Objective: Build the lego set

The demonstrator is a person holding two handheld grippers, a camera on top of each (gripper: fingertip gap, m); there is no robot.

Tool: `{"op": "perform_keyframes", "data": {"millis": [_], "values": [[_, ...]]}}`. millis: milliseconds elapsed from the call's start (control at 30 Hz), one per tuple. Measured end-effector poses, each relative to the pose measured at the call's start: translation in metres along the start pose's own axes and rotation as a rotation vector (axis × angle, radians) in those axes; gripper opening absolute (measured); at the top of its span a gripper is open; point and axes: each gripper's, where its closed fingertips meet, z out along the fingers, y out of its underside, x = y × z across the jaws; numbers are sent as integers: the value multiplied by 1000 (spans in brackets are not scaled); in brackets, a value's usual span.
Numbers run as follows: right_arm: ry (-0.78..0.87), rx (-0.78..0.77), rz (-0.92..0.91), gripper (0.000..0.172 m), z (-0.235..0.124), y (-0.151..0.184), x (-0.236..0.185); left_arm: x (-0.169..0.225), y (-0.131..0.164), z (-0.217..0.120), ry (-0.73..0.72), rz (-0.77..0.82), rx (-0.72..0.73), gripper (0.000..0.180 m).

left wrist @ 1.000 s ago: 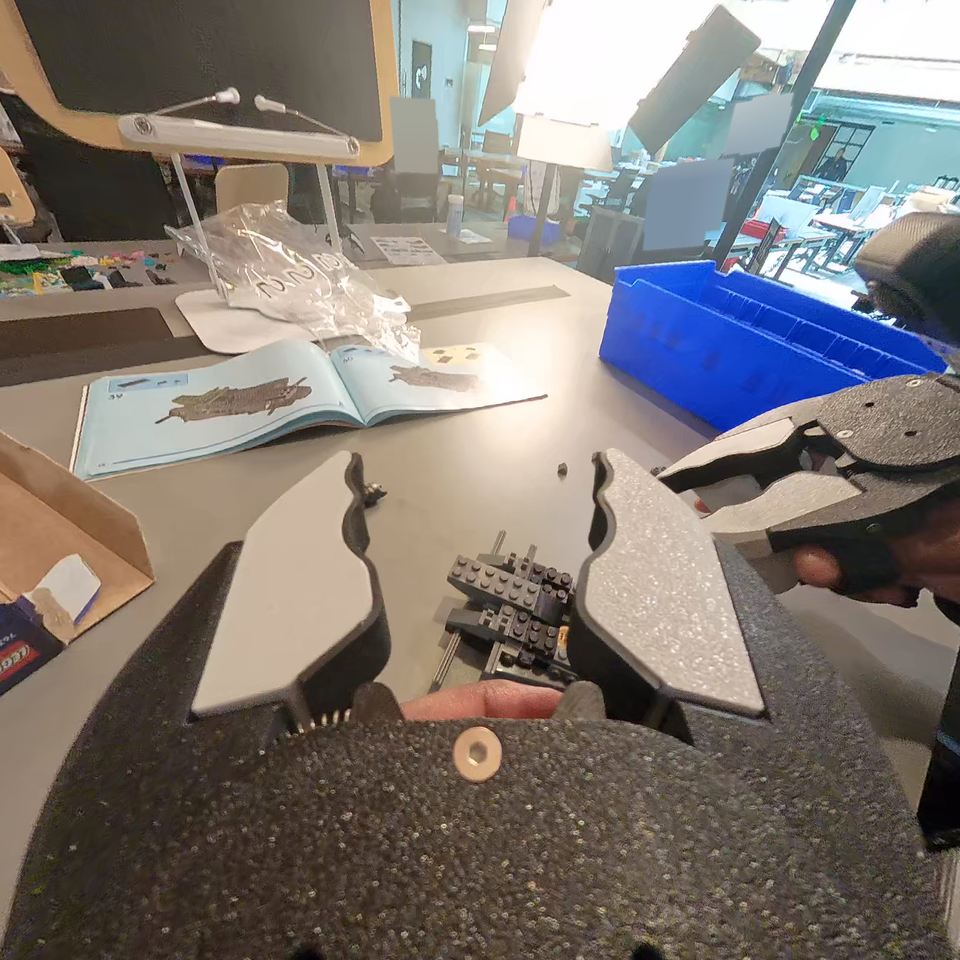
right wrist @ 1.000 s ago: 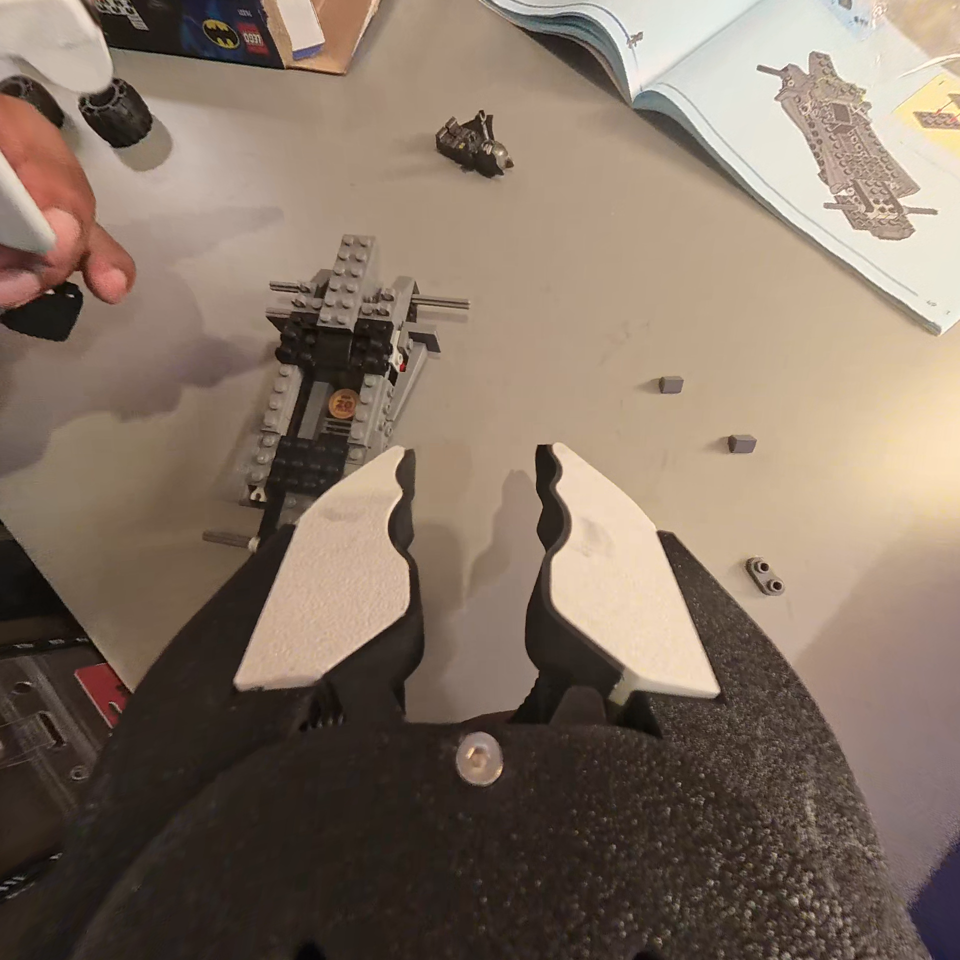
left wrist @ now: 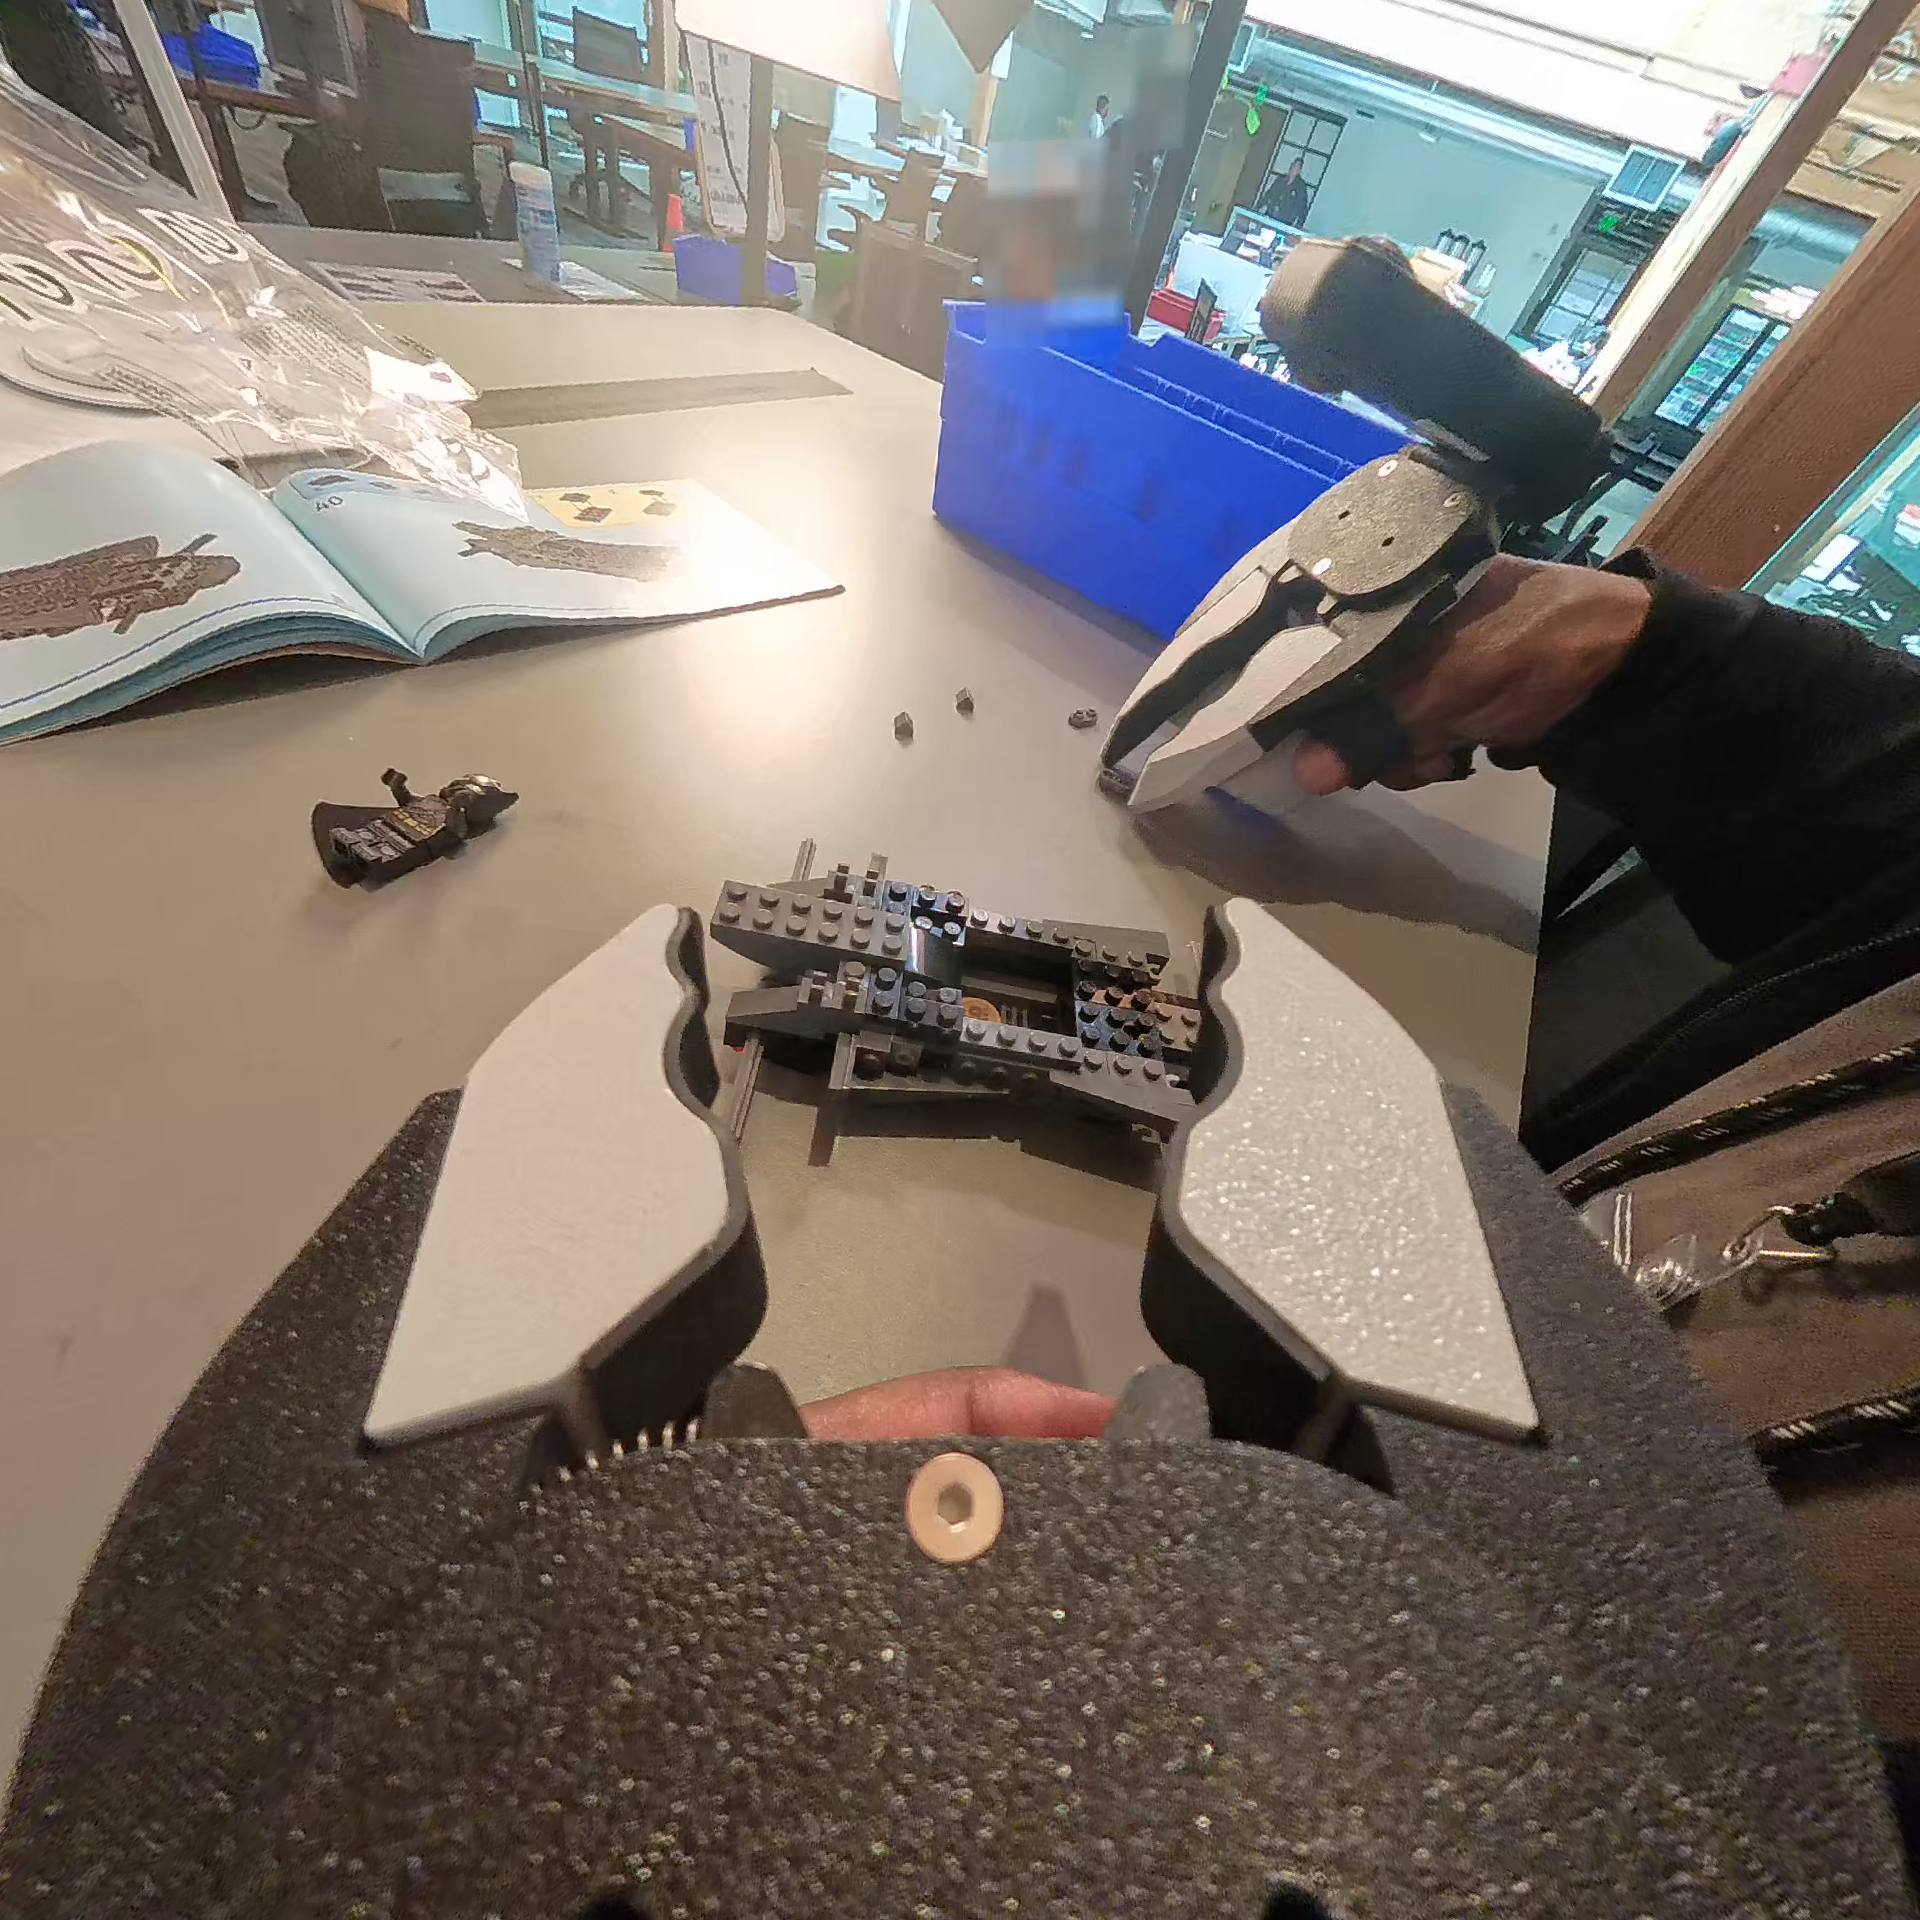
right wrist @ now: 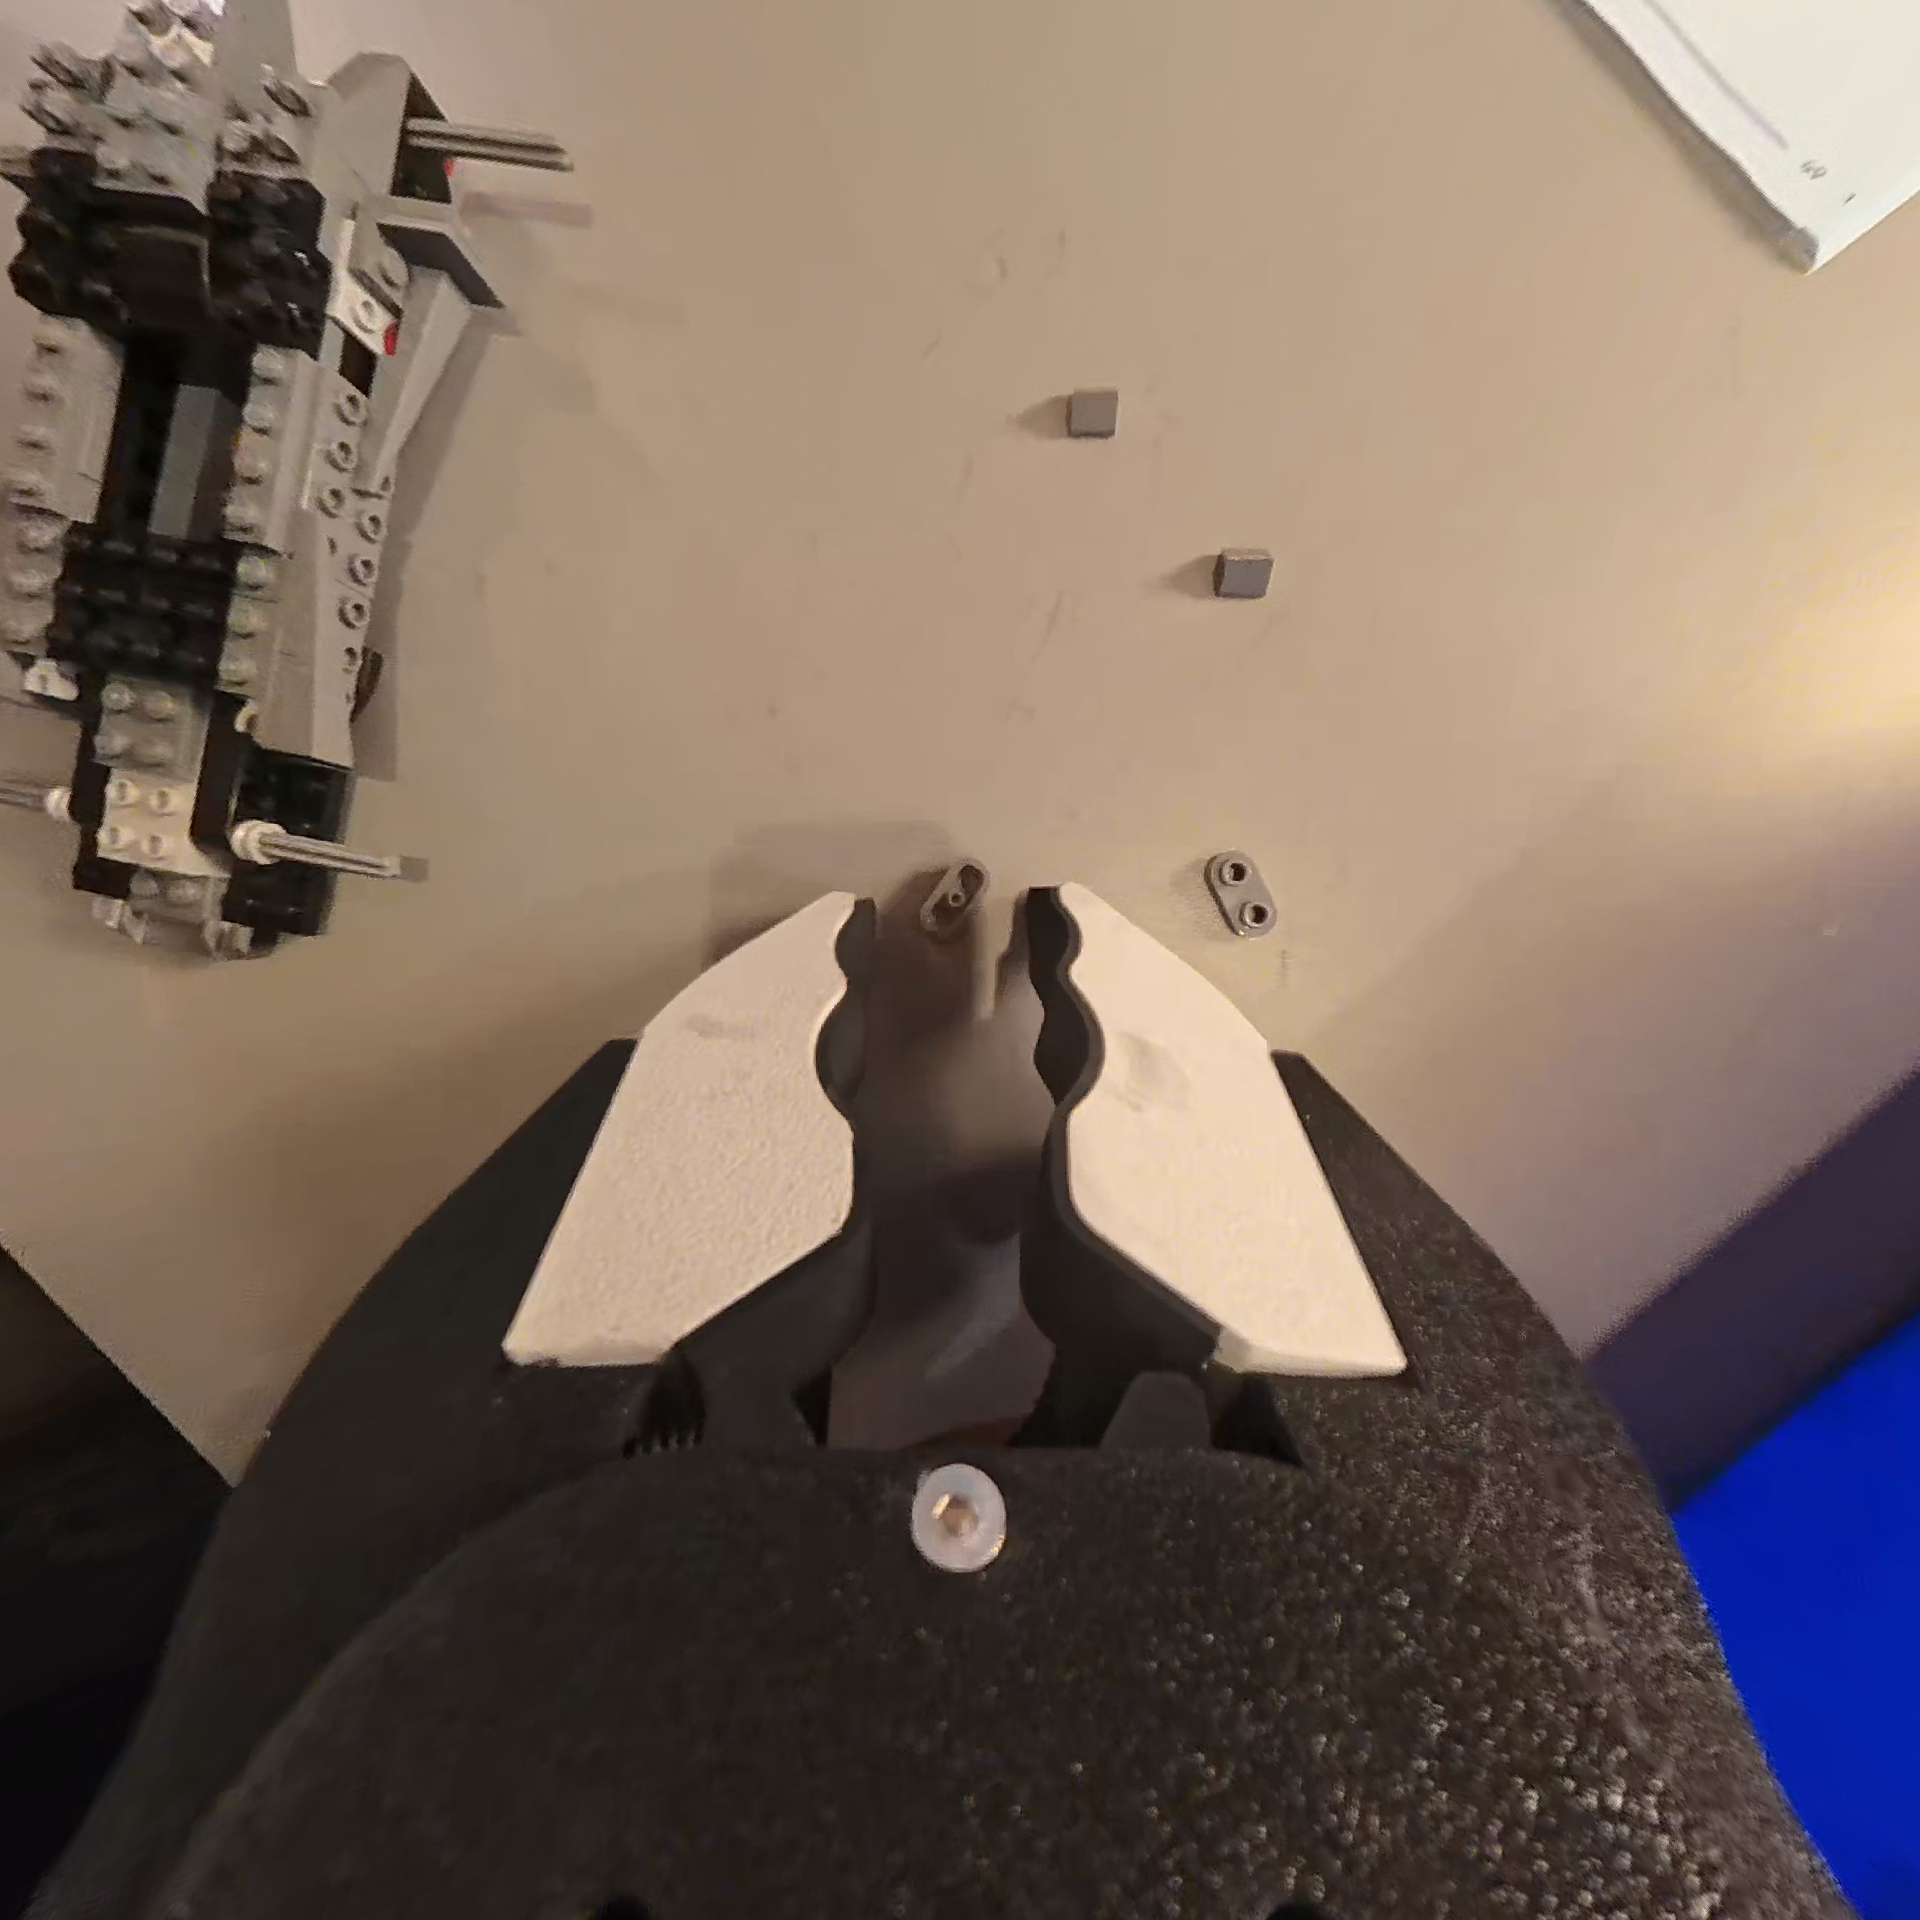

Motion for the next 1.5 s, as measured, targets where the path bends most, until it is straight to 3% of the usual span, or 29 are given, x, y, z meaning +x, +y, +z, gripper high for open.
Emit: {"op": "perform_keyframes", "data": {"millis": [133,433,633,800,1000,1133,1500], "values": [[40,-23,13,9,2,-2,3,-1,-1,-2,8,-9,11,90],[-91,71,91,8,2,-16,-20,0,-4,-6,17,-4,36,89],[-398,328,205,8,-17,-71,-80,9,-10,0,29,66,74,77],[-832,541,420,8,-39,-121,-134,21,-22,7,68,150,134,66],[-1278,673,632,8,-71,-145,-158,42,-50,0,186,221,271,46],[-1399,692,686,8,-78,-149,-164,49,-69,-9,225,252,359,35],[-1536,696,703,8,-94,-157,-183,65,-83,-6,223,391,397,25]]}}
